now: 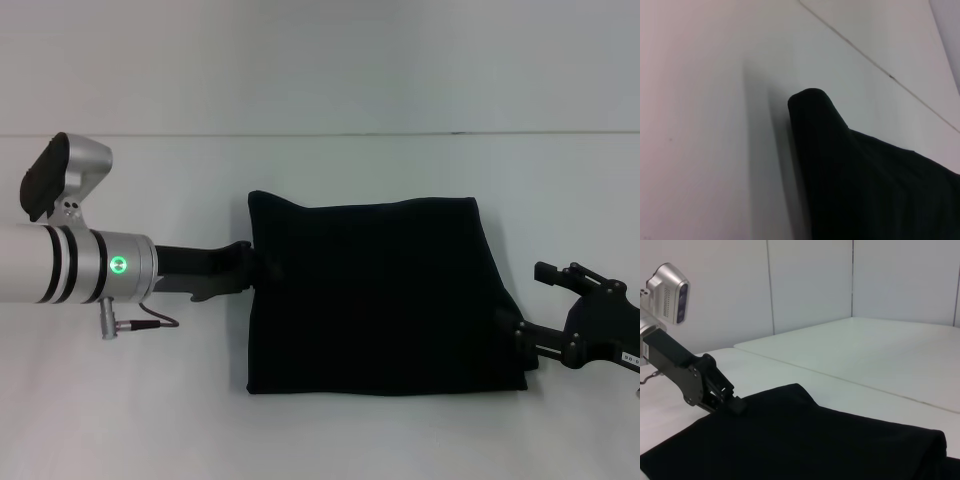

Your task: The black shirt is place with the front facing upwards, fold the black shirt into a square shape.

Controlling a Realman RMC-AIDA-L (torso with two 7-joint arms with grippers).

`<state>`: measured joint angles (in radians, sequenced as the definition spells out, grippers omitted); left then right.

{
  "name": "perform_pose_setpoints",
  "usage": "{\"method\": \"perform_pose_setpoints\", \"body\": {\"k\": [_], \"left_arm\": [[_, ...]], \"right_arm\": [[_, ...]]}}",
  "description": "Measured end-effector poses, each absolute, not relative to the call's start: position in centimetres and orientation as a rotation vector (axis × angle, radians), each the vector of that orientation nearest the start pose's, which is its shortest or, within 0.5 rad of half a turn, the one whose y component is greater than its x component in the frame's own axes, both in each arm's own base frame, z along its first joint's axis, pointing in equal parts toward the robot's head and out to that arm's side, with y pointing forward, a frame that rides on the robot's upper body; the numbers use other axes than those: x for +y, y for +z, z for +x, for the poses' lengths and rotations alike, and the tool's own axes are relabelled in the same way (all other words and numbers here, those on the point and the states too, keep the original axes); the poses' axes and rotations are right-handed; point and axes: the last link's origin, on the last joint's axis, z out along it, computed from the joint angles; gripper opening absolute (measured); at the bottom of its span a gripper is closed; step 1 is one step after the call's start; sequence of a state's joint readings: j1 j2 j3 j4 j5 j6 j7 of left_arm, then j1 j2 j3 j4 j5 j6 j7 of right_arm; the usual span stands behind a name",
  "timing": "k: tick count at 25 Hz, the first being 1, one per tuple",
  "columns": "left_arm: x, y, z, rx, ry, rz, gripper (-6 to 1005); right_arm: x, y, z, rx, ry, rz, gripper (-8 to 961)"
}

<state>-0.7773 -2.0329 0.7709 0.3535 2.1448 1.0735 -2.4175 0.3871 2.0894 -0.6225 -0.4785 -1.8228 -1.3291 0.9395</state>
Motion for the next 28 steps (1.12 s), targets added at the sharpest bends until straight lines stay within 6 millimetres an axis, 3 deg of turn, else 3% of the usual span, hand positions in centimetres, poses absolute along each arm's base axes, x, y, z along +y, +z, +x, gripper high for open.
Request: {"method": "perform_pose_setpoints", "body": {"k": [8,12,20,28], "left_arm": [[39.4,-4.4,-26.2,-1.942,-0.494,-2.079,166],[39.4,-3.1,-27.3,-1.944,-0.518,-2.039,42],[39.2,-1.2,-29.0,-1.945,-0.588,-1.968,53],[37.7,-0.4,-28.6,-1.772,-0.773,-2.109,97]], "right_arm": [[30.6,-0.9,33.2,0.53,0.598,-2.36,909],[30.9,-0.6,33.4,0.537,0.589,-2.336,910],[31.4,-0.6,33.4,0.537,0.576,-2.324,910],[31.6,-0.8,33.3,0.545,0.571,-2.32,909]]}}
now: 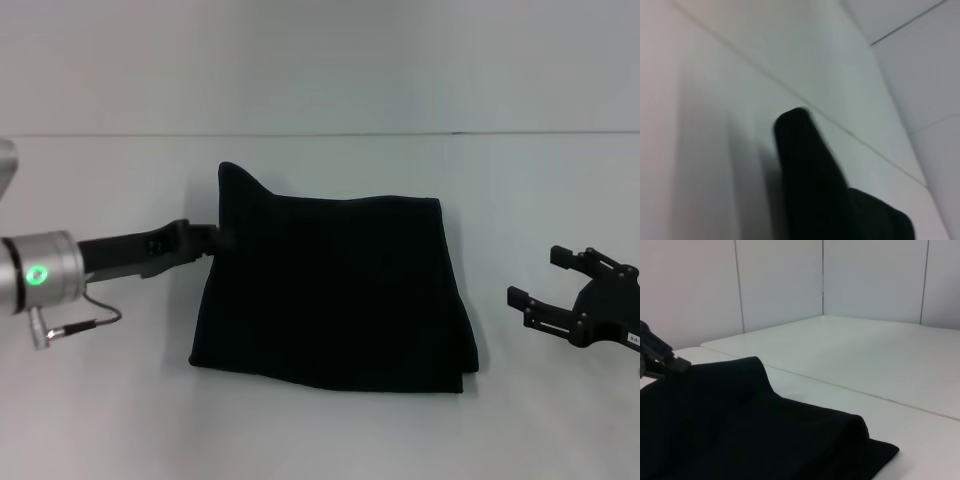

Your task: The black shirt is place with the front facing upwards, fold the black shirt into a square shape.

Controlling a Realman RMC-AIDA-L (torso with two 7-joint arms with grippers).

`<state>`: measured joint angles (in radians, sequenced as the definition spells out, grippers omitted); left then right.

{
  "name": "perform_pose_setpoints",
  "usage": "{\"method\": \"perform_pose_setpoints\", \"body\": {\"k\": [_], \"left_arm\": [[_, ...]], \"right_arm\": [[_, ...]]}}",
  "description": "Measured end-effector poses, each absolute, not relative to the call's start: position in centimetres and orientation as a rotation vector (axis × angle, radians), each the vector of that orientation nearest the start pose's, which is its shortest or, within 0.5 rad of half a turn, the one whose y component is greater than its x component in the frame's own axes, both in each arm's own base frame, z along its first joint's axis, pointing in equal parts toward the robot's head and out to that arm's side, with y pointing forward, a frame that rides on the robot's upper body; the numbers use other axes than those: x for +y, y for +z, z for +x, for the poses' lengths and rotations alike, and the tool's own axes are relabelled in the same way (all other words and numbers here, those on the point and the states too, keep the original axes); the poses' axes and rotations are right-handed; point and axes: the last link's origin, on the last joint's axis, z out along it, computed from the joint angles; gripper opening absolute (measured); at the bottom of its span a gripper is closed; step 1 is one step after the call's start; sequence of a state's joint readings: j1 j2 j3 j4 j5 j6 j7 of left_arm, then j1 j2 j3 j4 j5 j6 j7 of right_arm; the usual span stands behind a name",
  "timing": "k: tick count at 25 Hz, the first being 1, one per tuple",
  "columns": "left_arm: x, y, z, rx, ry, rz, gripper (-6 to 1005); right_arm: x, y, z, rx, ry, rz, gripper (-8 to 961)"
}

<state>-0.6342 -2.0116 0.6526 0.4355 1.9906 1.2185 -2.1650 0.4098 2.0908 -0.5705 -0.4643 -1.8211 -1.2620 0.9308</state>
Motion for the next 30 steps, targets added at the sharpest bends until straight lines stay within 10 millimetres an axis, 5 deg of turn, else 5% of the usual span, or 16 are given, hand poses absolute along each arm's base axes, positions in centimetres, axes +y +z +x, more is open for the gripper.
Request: {"method": "perform_pose_setpoints", "body": {"k": [8,14,18,25,30], "left_arm": [[35.5,2.3,-31.0,-1.586,-0.76,-2.18,238],[30.3,3.3,-31.7,-0.96,-0.793,-2.444,466],[26.4,1.8,-32.7,-0.664,-0.779,-2.495,660],[23.1,-0.7,-34.6,-0.732,-0.701,-2.493,923],[22.8,-0.7,-35.1,-0.76,-0.7,-2.476,946]], "right_arm": [[32.0,-1.1,32.6,0.491,0.584,-2.337,910],[31.2,-2.5,31.0,0.348,0.642,-2.426,910],[30.0,-3.8,31.0,0.295,0.648,-2.457,910],[28.2,-5.1,33.1,0.414,0.571,-2.442,910],[27.6,-4.9,34.0,0.446,0.548,-2.419,910]]}}
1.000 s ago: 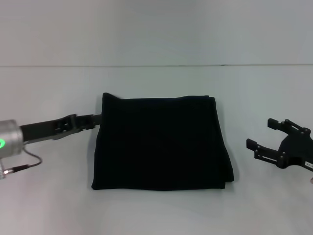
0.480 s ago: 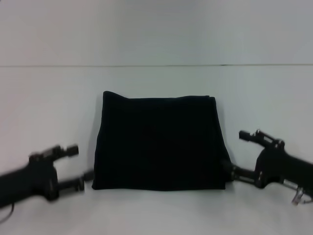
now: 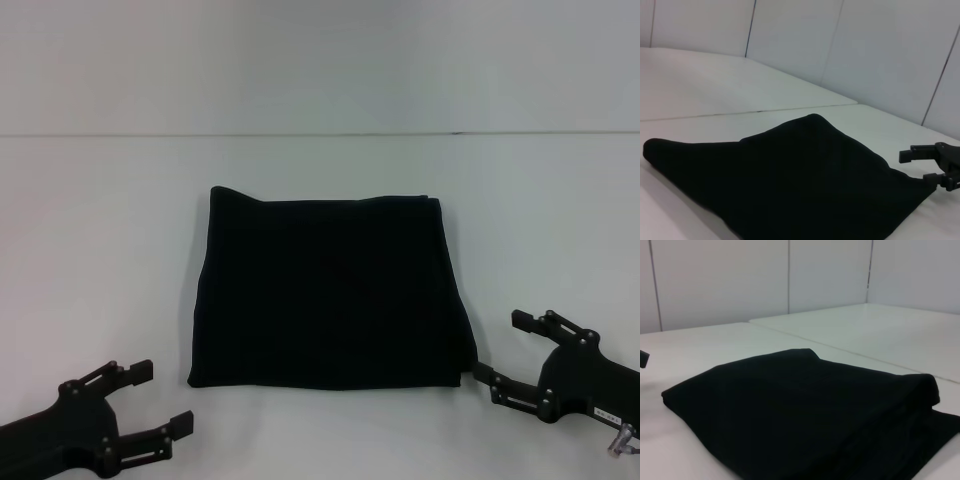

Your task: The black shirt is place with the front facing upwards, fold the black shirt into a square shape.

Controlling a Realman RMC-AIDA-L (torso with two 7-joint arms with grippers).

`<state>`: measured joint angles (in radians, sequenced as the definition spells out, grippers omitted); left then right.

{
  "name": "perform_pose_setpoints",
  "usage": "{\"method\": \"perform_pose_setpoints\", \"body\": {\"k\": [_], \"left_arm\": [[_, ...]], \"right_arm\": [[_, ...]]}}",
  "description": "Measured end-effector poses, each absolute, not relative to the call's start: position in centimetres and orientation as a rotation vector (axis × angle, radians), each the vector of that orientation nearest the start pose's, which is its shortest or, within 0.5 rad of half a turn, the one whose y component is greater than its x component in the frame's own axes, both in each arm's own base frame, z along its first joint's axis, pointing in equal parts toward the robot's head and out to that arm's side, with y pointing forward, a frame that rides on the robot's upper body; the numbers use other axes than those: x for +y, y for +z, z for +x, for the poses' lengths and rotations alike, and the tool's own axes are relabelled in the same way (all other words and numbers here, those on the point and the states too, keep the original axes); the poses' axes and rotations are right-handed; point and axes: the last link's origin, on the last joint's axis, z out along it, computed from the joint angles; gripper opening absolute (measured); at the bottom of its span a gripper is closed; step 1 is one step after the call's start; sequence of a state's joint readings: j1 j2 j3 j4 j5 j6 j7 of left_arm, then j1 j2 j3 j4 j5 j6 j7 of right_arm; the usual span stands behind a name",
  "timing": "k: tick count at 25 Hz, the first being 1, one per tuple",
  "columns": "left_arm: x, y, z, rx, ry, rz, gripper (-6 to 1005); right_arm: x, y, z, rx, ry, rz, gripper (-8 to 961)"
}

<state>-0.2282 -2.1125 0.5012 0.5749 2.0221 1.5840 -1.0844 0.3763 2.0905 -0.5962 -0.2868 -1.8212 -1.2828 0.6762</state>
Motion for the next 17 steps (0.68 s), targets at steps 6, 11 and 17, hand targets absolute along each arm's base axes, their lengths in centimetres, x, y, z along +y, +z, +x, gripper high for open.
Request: {"method": "perform_pose_setpoints", "body": {"k": [6,11,17], "left_arm": [[23.11,-0.77,-34.87,-0.75,-0.703,-2.485,946],[23.12,-0.68,-34.93,-0.75,-0.7,-2.482,946],[23.1,-0.68,-34.93,-0.754,-0.704,-2.48,946]], "right_arm": [[27.57,-4.84,34.01,0.446,0.552,-2.418,910],[27.63,-4.82,33.86,0.44,0.56,-2.42,910],[27.82,-4.75,33.45,0.421,0.581,-2.426,910]]}}
